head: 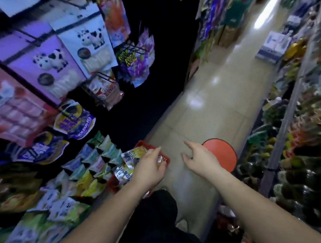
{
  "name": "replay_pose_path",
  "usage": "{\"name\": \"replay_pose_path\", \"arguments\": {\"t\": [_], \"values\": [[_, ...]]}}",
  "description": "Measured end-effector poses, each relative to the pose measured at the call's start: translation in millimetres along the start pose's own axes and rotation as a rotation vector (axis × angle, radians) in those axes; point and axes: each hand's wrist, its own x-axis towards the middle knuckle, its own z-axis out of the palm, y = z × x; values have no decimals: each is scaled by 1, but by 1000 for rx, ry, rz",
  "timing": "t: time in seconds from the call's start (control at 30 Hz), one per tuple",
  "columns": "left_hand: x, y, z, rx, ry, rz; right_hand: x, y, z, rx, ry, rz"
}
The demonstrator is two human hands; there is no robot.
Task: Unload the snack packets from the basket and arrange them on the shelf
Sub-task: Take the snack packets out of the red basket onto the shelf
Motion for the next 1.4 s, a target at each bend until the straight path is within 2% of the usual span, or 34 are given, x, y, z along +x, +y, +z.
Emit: {"name": "replay_pose_path", "arguments": {"t": [0.17, 0.47, 0.63, 0.73, 0.97, 1.1, 1.2, 1.3, 1.4], "values": [[75, -9, -18, -54, 41, -119, 106, -13, -28, -120, -81, -91], [177, -15, -73, -184, 117, -302, 237, -70, -81, -233, -225, -220], [202, -28, -74, -295, 225, -464, 305, -113, -79, -318, -349, -378], [208, -35, -67, -344, 299, -604, 332, -145, -66, -436, -437, -554], [223, -41, -21, -491, 568, -1004, 401, -192, -7, -708, -674, -1038], [236, -33, 22, -604, 639, -1214, 428, -187, 23, -781, -774, -1242], [251, -35, 49, -672, 598, -1269, 445, -168, 42, -798, -787, -1300], [268, -63, 89, -714, 610, -1273, 463, -138, 82, -759, -809, -1252], [286, -111, 156, -741, 627, -1289, 479, -97, 151, -713, -838, -1184]]}}
